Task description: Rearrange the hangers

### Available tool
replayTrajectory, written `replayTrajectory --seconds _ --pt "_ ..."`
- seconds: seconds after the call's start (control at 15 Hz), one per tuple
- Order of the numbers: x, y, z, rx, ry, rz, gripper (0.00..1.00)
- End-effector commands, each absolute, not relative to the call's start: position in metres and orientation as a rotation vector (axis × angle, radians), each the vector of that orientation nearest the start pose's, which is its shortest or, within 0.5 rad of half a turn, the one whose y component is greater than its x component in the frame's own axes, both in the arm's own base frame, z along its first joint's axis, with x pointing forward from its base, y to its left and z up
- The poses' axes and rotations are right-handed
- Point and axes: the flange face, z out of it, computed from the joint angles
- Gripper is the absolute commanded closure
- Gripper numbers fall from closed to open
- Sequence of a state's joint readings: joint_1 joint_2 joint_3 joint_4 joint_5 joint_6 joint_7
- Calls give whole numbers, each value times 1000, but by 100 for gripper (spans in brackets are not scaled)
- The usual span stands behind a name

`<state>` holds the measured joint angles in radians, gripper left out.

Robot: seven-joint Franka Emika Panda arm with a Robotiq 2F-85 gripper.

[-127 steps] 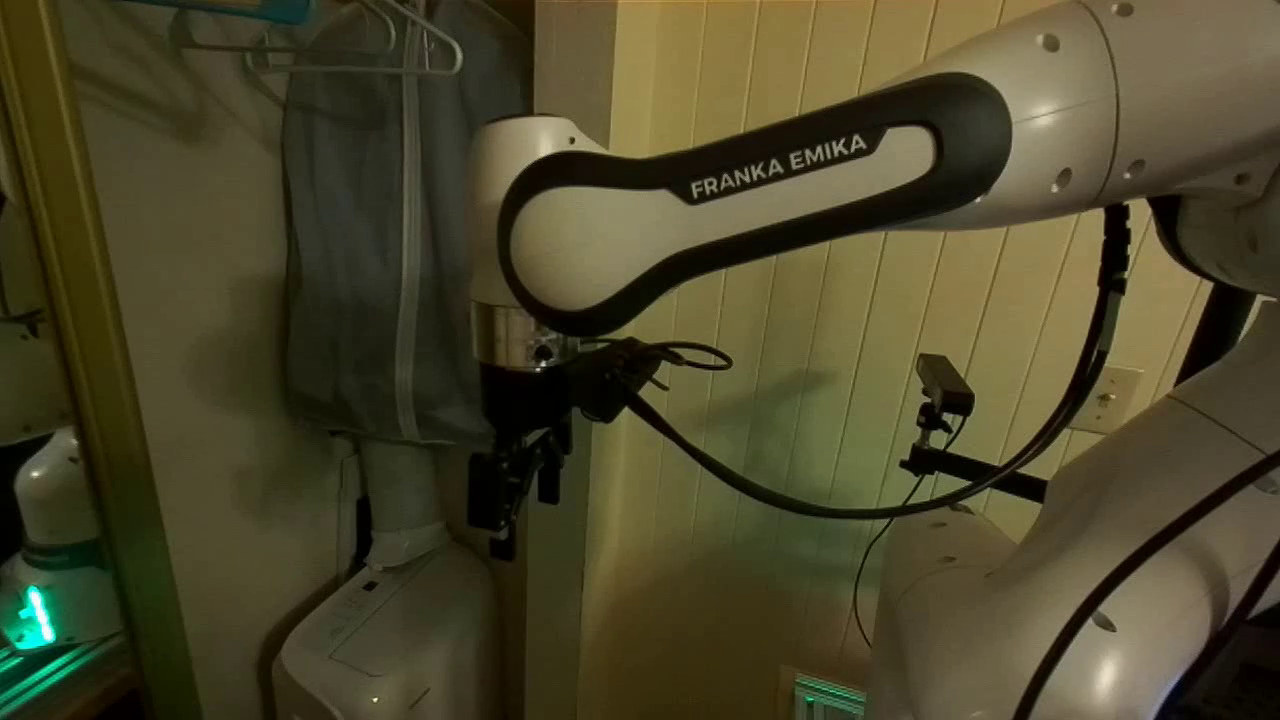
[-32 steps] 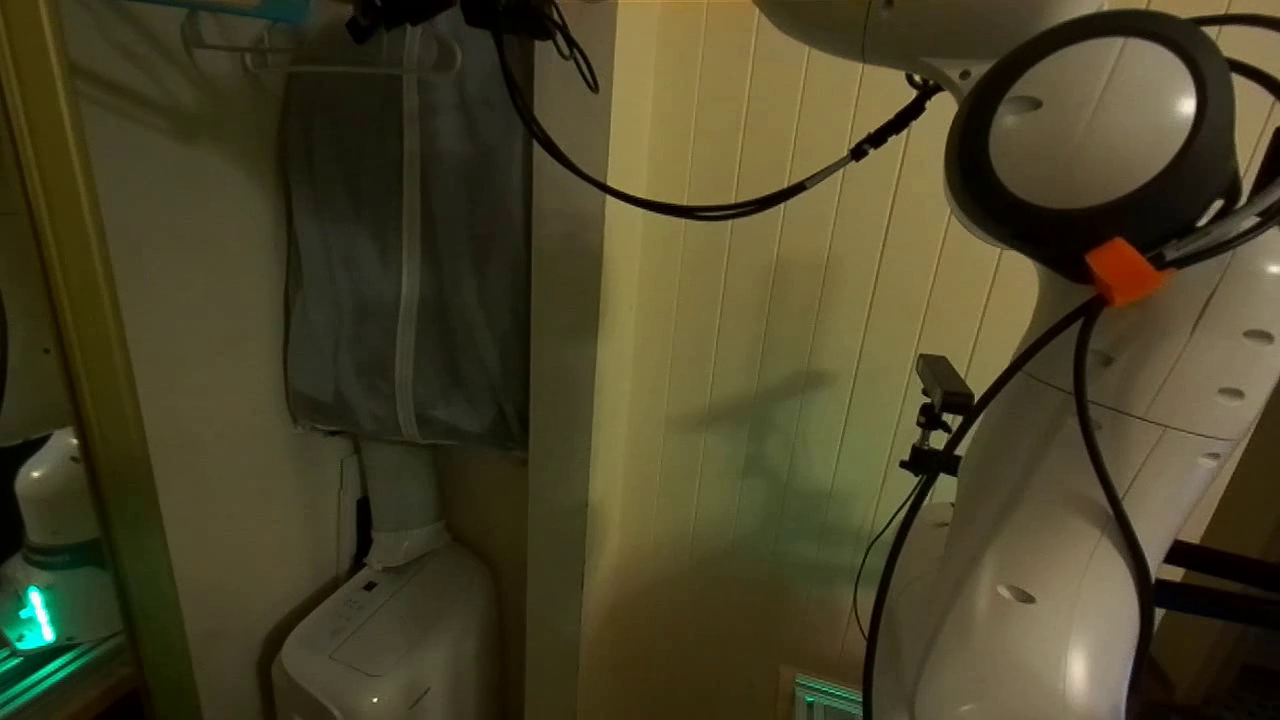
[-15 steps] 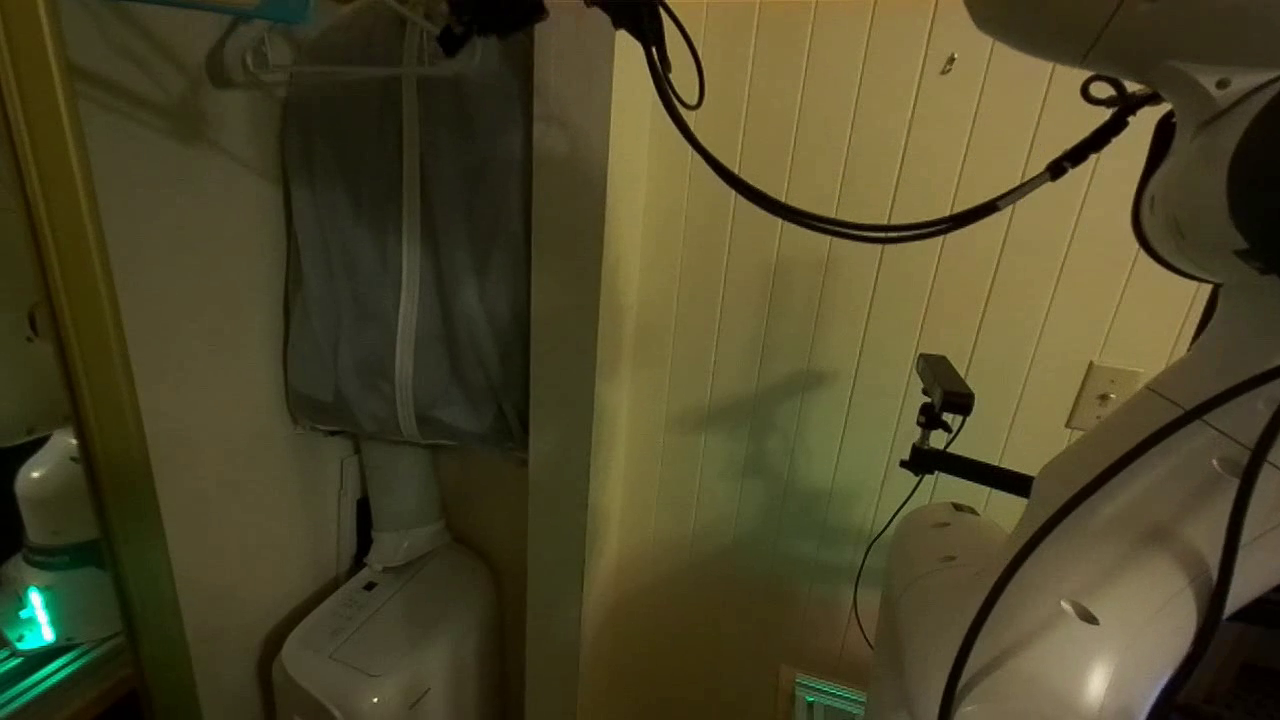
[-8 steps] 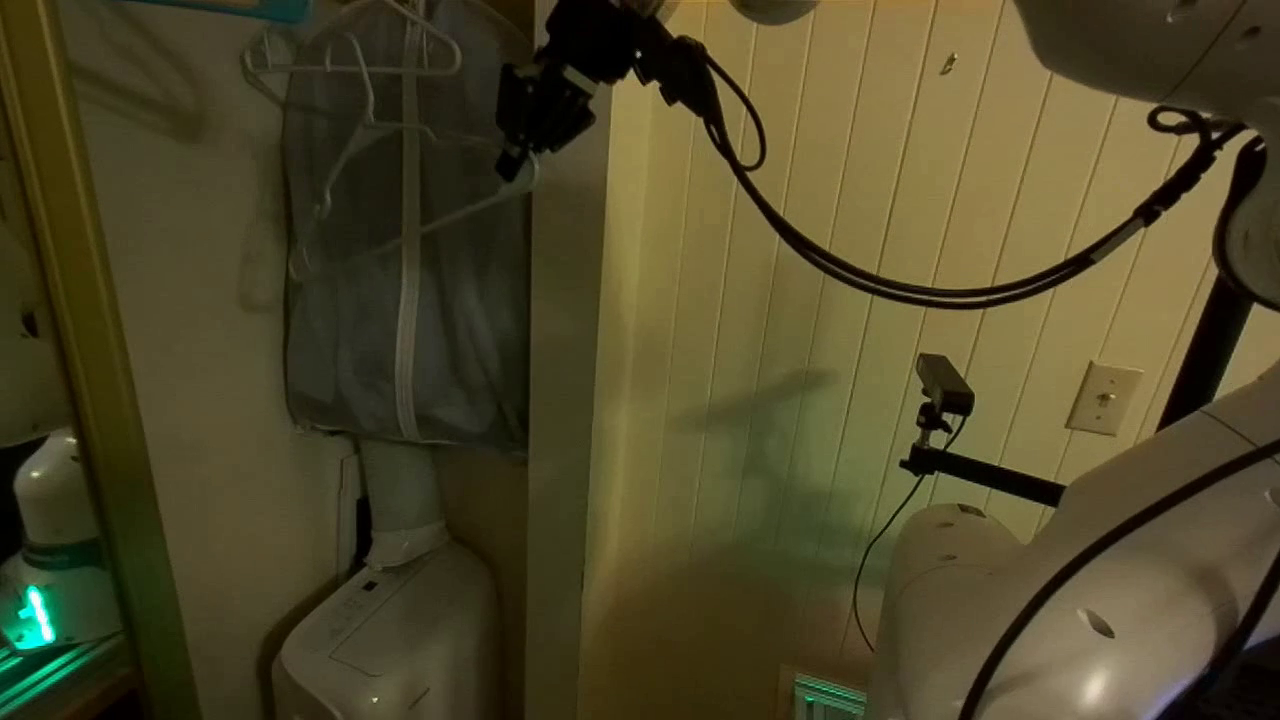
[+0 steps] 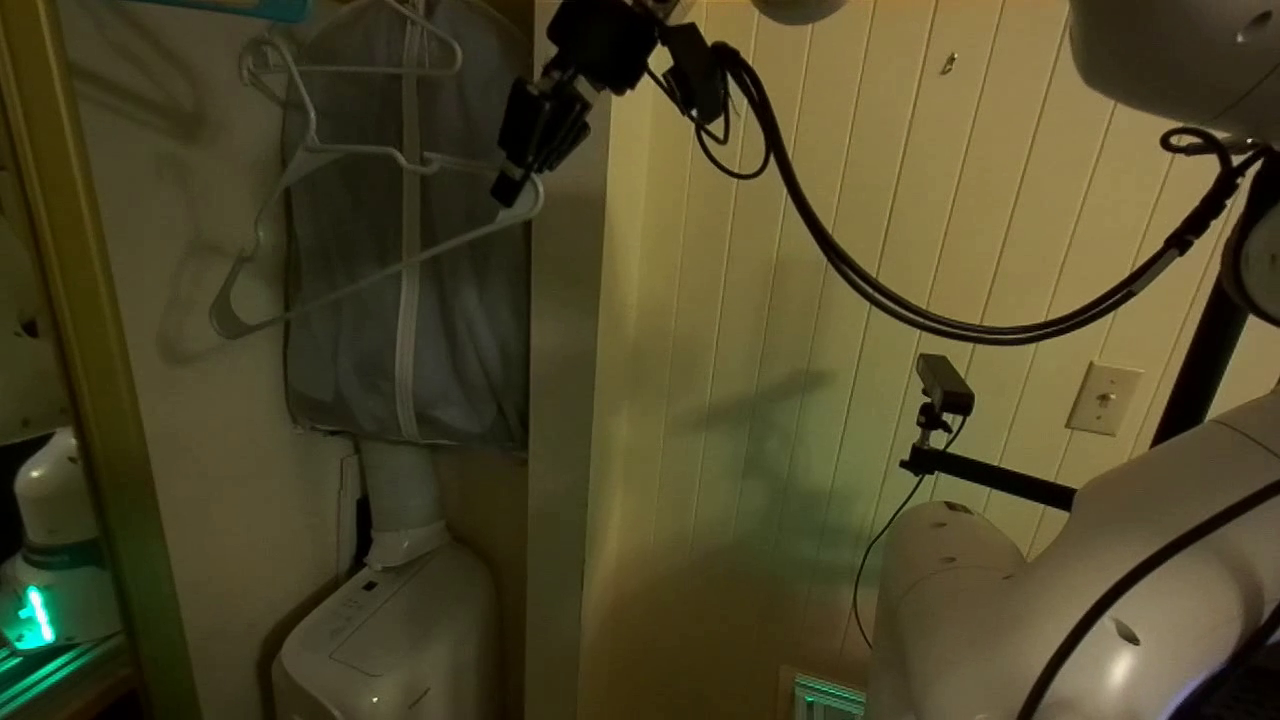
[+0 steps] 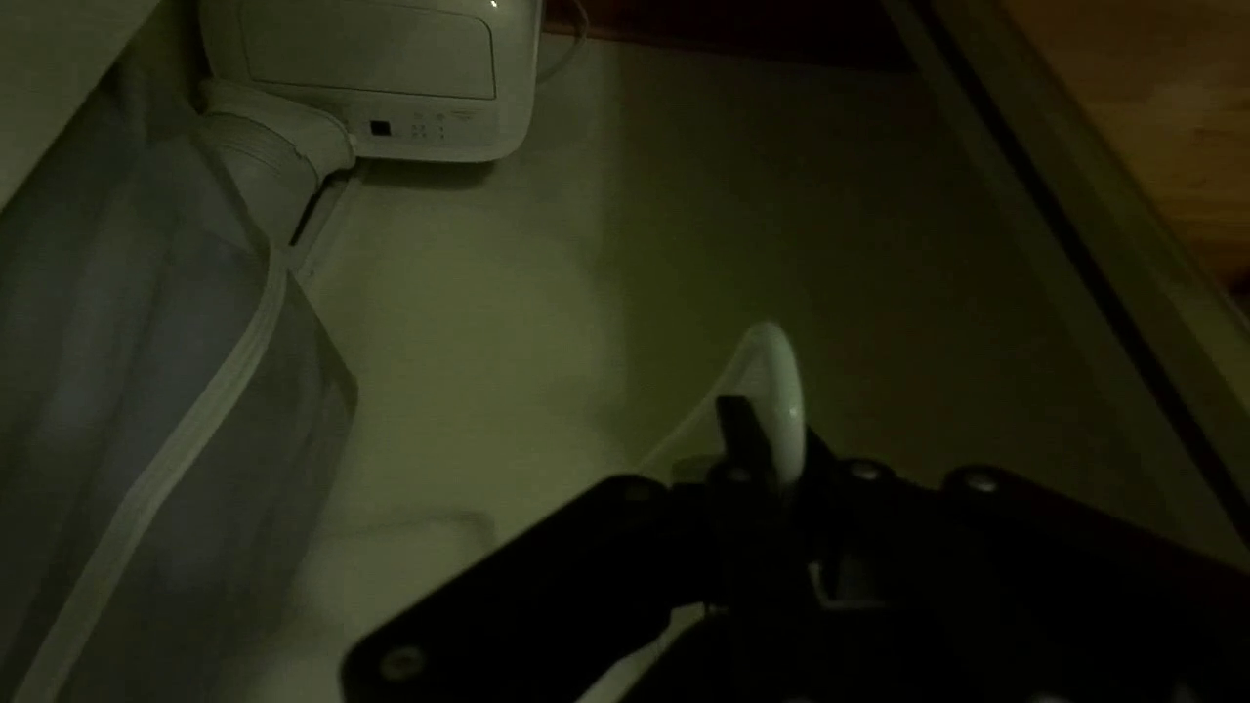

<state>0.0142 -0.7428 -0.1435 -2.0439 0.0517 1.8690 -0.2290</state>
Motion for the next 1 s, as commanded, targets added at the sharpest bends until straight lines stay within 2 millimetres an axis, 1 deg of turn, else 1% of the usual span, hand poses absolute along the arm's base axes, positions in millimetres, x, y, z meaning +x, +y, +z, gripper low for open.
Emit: replayTrajectory --seconds 0.0,0.2,0.33,0.47,0.67,0.73,0.93 --pt "320 -58 756 -2910 -354 -883 94" --pt "327 -57 764 -2919 -429 -956 94" --pt "337 -65 776 -2917 -367 -1040 94" --pt "345 -75 792 -2875 -306 -1151 94" --pt "356 -79 820 -2829 -327 -1292 94" --pt "360 -80 828 -2817 -341 -1321 94" --pt "369 -72 849 -2799 -417 -1386 94"
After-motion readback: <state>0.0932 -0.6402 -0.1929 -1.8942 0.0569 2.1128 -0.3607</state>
